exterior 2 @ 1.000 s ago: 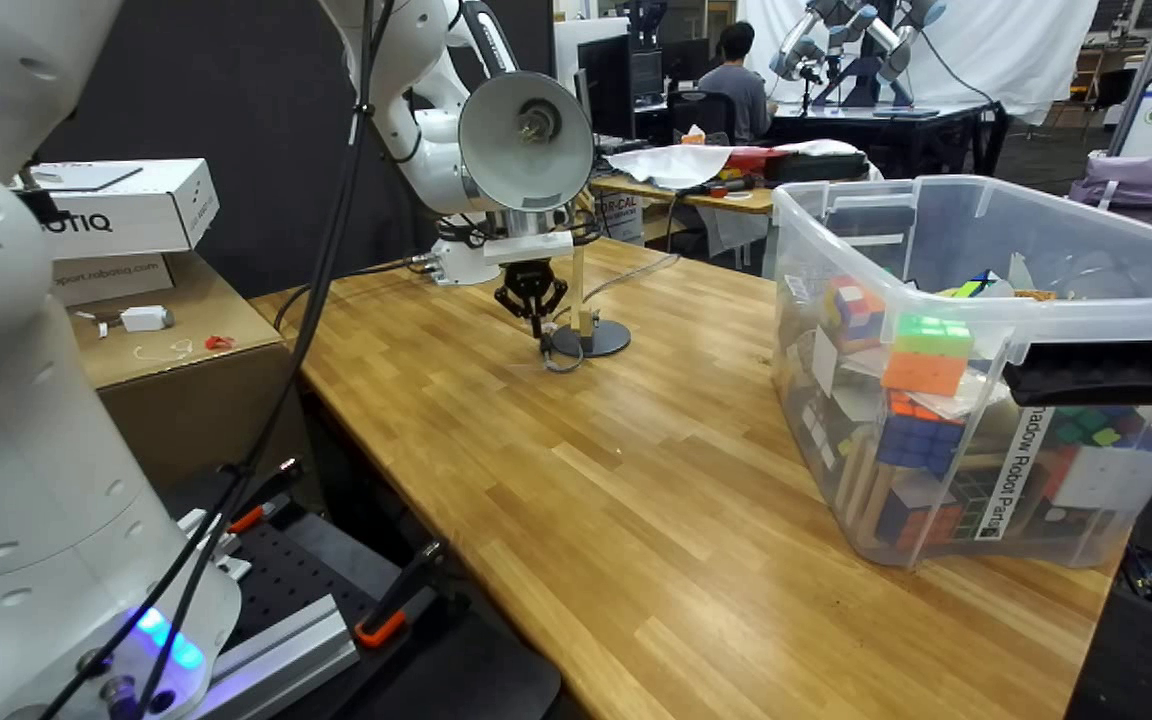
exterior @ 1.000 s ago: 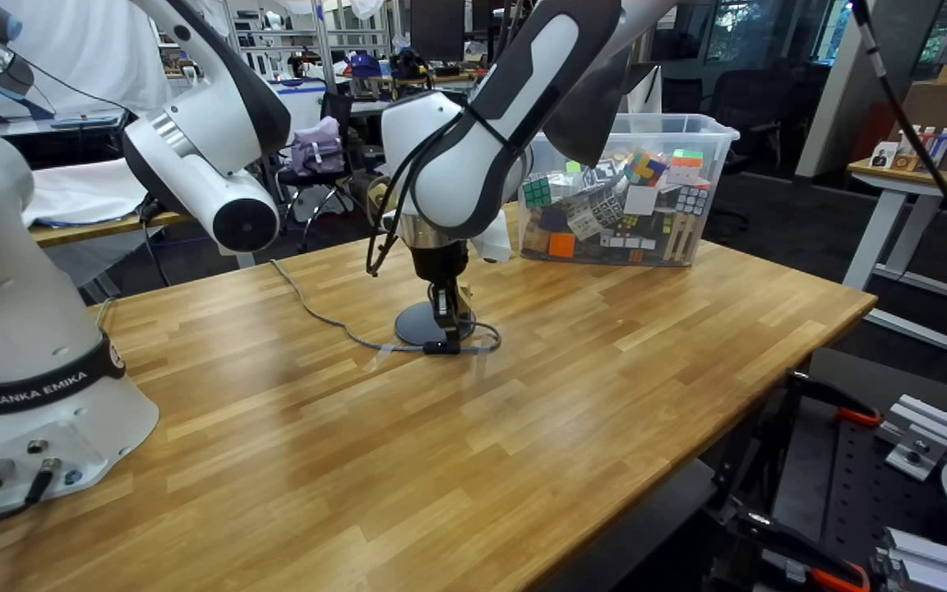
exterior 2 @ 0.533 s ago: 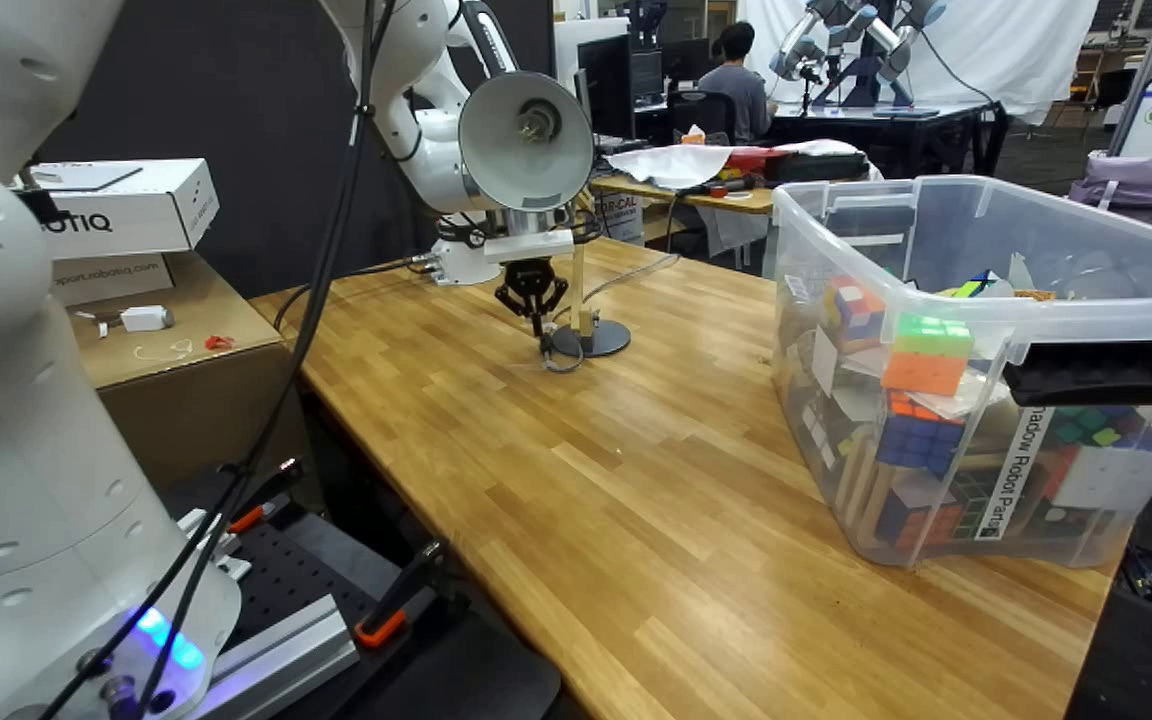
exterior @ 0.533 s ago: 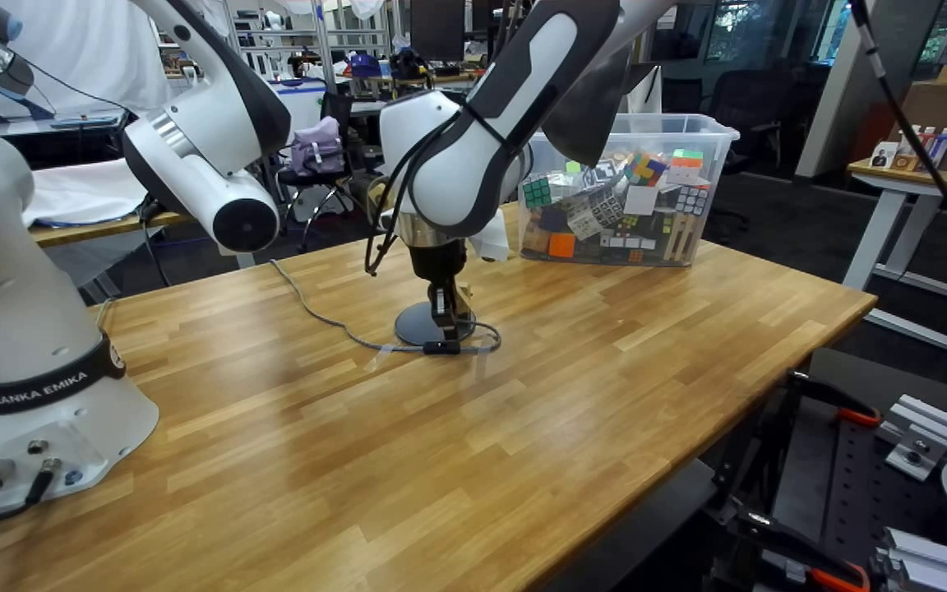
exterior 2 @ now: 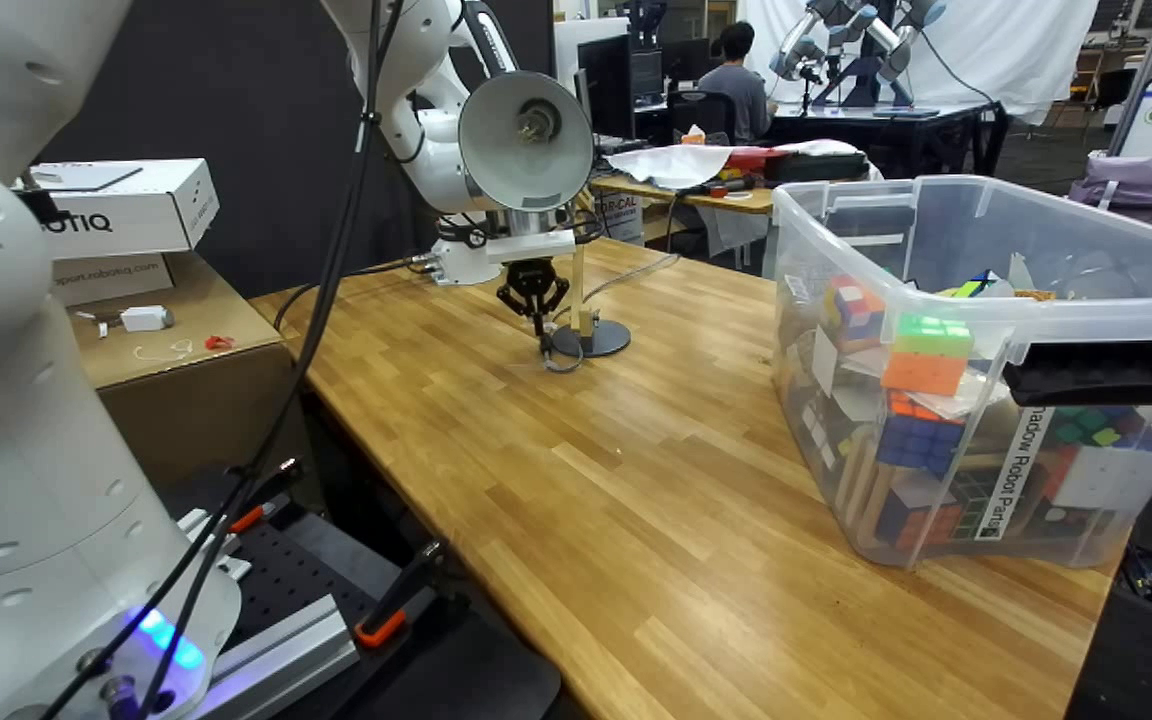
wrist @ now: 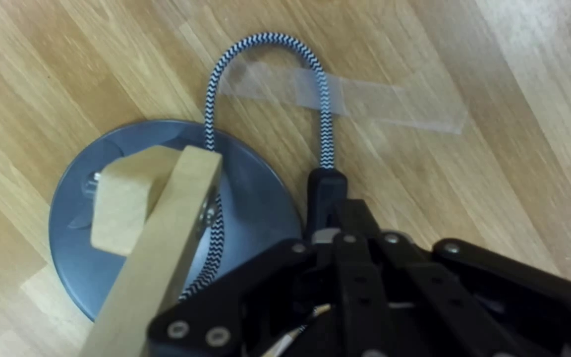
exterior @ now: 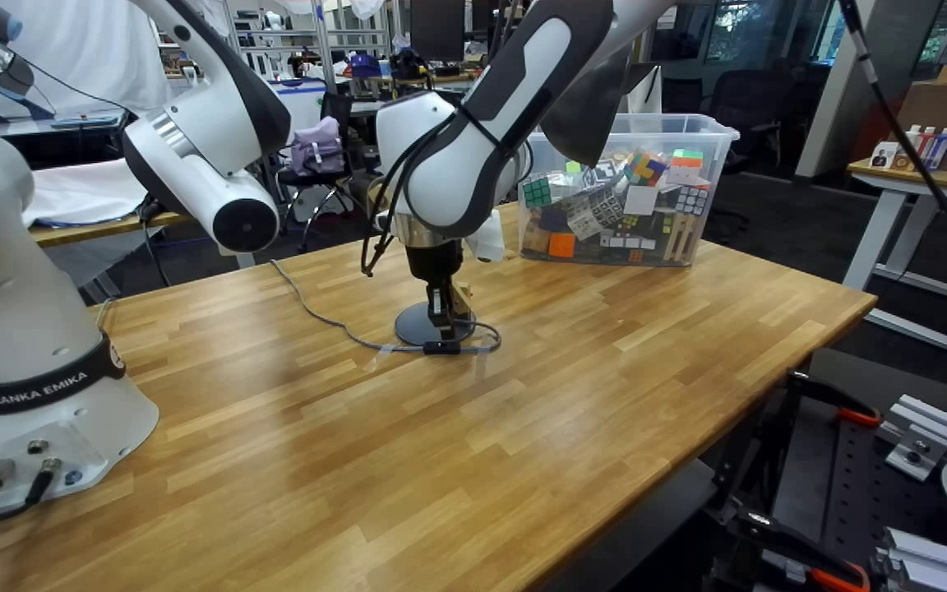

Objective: Put the Rubik's cube in the storage box then switch the desk lamp off and on

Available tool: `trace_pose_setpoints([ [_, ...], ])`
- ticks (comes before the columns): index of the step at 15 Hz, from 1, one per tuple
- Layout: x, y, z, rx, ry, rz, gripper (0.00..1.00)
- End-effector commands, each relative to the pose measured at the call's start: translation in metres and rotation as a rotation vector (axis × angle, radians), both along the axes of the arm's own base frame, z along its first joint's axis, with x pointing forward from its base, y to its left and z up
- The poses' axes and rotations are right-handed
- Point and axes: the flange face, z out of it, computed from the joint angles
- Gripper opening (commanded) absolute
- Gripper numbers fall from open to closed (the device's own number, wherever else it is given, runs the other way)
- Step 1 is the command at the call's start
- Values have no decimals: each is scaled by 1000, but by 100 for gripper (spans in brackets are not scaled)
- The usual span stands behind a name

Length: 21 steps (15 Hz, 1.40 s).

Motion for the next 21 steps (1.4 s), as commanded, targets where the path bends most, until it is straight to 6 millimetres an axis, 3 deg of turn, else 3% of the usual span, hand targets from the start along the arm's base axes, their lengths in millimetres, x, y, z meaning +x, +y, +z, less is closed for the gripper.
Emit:
trace_pose_setpoints([
  [1, 4, 1, -1, 3, 21, 7, 0],
  [12, 6, 2, -15, 9, 39, 7, 0],
  [21, 11, 0, -11, 0, 44, 9, 0],
])
